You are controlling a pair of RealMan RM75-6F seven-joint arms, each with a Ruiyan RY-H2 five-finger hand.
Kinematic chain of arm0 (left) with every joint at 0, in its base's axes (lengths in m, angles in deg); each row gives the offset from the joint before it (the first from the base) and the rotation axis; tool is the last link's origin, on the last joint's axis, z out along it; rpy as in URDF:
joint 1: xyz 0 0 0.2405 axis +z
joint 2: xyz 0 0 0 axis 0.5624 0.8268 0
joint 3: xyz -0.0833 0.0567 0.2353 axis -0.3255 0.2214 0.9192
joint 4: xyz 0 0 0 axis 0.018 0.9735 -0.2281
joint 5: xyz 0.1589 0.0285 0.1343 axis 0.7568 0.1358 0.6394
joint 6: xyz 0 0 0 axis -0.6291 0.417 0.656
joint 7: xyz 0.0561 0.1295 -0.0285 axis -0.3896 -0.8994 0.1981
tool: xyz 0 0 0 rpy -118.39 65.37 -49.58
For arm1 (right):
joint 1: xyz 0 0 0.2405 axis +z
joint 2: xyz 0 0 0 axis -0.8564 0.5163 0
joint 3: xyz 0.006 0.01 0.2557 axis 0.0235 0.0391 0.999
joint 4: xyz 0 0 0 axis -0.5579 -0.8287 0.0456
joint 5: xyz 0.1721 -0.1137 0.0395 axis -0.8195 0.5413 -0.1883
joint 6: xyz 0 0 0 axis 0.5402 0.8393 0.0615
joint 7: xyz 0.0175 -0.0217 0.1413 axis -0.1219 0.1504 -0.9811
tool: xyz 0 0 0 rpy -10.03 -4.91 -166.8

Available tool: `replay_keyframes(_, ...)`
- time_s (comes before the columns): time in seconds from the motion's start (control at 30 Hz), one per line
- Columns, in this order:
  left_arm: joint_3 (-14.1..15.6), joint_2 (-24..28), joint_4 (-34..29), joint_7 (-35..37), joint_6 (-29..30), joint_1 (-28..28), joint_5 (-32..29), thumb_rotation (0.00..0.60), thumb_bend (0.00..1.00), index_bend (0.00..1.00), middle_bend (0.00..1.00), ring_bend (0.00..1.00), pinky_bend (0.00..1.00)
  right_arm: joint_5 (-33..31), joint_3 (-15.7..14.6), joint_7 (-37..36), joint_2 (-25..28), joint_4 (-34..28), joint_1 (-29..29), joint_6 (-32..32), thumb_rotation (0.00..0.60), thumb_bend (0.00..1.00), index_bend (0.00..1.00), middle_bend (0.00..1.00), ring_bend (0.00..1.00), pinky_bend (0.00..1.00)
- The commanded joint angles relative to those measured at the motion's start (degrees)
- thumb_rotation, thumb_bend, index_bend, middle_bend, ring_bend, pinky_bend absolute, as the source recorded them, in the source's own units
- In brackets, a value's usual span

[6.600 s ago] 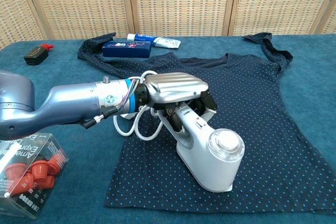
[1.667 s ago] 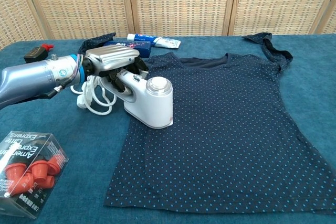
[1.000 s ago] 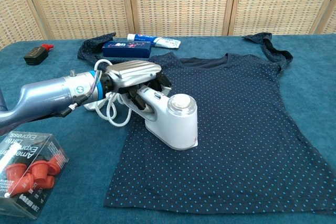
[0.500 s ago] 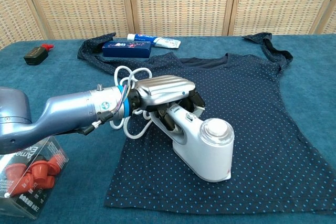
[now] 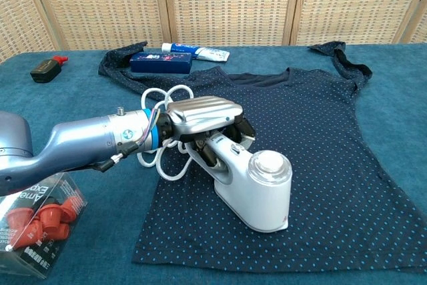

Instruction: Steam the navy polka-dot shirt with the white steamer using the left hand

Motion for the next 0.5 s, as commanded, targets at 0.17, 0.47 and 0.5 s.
replay_keyframes(0.17,0.42,2.42,0.37,0.17,0.69,1.90,-0.52,0.600,0.71,1.00,0.85,0.74,0.91,0.19,-0.21,0.87,-0.34,-0.02,0.13,0.22,0.600,0.00,0.03,0.00,0.00,0.00)
replay_keyframes(0.47,-0.93,5.62,0.32,0.94,2.96,3.97,-2.14,0.600,0.71,1.00,0.85,0.74,0.91,0.64,-0.43,1.79,-0.68,-0.41,0.12,0.00,0.600,0.00,0.03,0.00,0.00,0.00)
replay_keyframes(0.5,-1.39,6.11,0.23,1.00,3.43,4.25,-2.55,0.600,0.71,1.00,0.85,0.74,0.91,0.72,-0.47,1.78,-0.67,-0.45,0.11,-0.03,0.600,0.00,0.03,0.00,0.00,0.00)
